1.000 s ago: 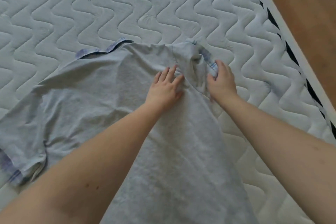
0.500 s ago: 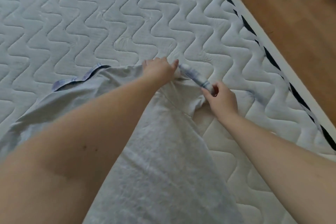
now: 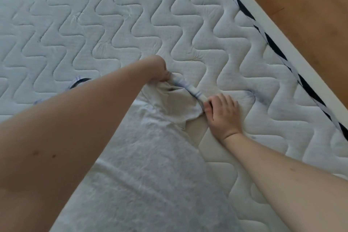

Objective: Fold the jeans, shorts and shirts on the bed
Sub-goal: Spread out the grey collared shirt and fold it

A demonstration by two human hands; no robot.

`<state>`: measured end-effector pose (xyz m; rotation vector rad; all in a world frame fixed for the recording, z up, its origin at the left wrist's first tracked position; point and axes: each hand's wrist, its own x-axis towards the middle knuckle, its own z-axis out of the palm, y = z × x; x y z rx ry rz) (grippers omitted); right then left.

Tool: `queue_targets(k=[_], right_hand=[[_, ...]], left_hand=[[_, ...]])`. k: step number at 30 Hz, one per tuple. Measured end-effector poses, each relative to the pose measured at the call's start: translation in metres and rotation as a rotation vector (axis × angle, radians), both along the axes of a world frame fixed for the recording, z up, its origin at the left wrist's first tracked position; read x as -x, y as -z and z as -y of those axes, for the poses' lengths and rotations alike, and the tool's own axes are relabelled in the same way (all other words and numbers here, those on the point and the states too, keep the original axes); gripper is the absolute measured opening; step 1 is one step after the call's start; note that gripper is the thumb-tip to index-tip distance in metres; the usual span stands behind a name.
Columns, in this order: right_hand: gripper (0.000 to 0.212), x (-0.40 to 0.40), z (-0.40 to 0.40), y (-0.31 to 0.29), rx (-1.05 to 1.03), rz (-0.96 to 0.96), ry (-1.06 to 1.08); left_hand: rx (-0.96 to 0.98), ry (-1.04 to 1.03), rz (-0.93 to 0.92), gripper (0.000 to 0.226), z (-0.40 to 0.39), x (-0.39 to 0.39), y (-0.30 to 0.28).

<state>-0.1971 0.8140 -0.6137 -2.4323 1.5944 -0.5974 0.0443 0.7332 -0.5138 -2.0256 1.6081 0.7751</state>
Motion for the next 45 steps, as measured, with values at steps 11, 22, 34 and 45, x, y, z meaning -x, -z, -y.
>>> queue_targets(k=[11,22,34,45], right_hand=[[0.026,0.002,-0.001,0.005,0.003,0.017,-0.030],[0.038,-0.001,0.000,-0.001,-0.022,-0.034,-0.044],[0.037,0.005,0.005,-0.030,-0.327,0.068,-0.069],[0.050,0.018,-0.017,-0.077,-1.013,0.279,0.046]], left_hand=[[0.272,0.029,-0.591,0.008,0.030,0.030,-0.022],[0.095,-0.086,-0.220,0.060,0.022,0.022,0.016],[0.159,0.202,-0.406,0.006,0.032,0.033,-0.036],[0.339,0.149,-0.392,0.042,0.026,0.058,-0.059]])
